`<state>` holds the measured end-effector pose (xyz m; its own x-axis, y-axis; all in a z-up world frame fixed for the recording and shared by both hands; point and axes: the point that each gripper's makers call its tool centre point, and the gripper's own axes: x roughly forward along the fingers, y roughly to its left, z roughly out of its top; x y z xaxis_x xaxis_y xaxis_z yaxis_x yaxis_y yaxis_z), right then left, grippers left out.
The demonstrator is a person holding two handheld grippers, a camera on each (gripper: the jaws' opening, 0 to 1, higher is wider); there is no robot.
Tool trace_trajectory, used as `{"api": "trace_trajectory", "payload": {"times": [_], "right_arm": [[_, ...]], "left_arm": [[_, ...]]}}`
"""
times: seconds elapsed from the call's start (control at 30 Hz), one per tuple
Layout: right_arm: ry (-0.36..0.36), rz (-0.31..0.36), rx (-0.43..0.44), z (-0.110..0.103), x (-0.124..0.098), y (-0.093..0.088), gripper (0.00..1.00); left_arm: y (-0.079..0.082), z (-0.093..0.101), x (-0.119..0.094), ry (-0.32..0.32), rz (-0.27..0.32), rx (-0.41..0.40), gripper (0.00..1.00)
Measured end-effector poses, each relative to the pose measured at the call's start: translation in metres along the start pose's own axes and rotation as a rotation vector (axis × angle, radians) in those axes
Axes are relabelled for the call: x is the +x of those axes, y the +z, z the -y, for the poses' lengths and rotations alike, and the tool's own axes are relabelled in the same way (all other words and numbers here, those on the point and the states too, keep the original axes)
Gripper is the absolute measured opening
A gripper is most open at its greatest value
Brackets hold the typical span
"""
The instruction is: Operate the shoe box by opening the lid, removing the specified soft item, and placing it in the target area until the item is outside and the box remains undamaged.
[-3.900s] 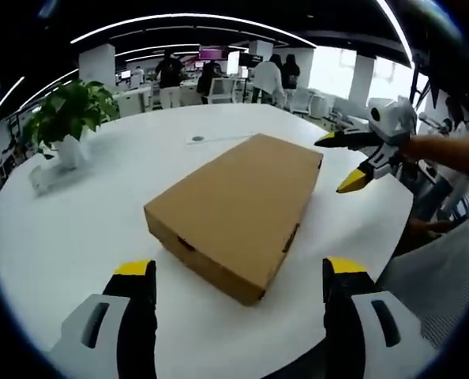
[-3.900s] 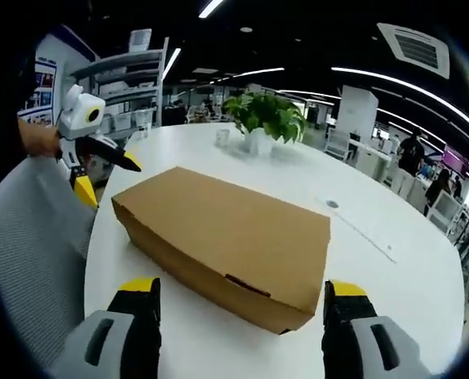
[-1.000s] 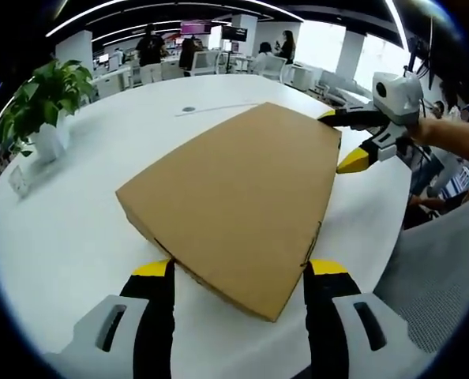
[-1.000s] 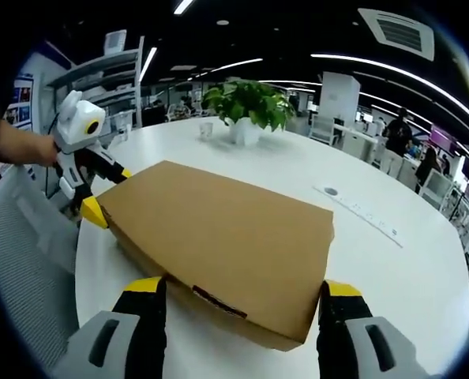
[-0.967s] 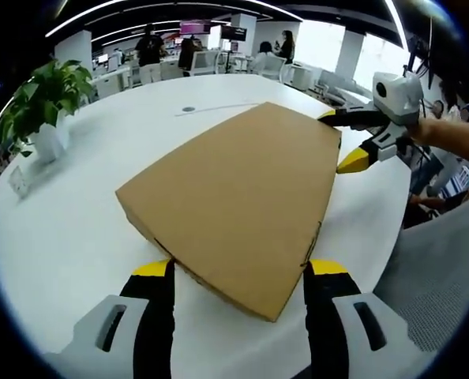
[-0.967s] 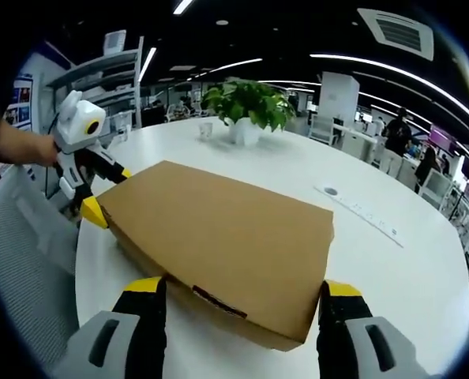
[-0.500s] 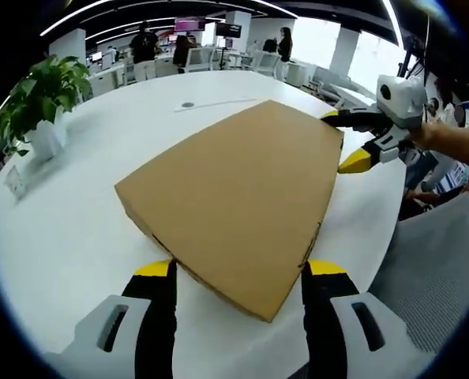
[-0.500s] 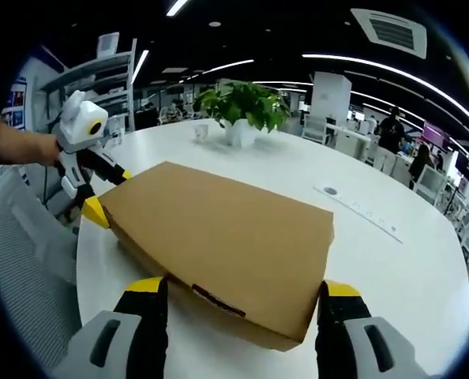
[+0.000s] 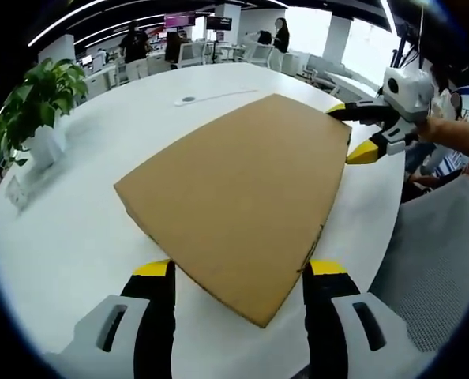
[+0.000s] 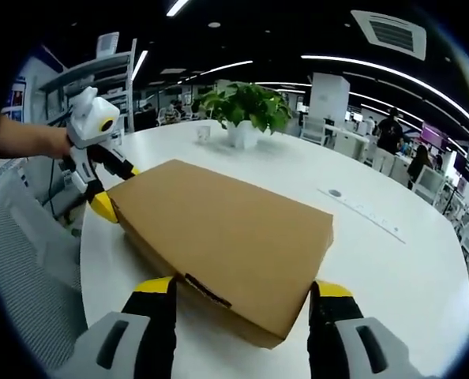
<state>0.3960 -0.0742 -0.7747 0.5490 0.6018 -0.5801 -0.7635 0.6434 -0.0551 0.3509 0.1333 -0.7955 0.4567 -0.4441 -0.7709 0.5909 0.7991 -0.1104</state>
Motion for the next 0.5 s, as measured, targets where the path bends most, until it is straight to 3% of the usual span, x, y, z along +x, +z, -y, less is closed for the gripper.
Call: {"api": "trace_trajectory", "payload": {"times": [0.23, 0.5], "right_arm": [[0.002, 0.003, -0.008, -0.011, 0.000, 0.001, 0.59], [-0.005, 0.017, -0.004, -0.024, 0.001, 0.004, 0.56]], "left_arm": [[-0.004, -0.011, -0.003, 0.008, -0.018, 0.026, 0.68], [-0.012, -0.021, -0.010, 0.034, 0.003, -0.033, 0.63]]}}
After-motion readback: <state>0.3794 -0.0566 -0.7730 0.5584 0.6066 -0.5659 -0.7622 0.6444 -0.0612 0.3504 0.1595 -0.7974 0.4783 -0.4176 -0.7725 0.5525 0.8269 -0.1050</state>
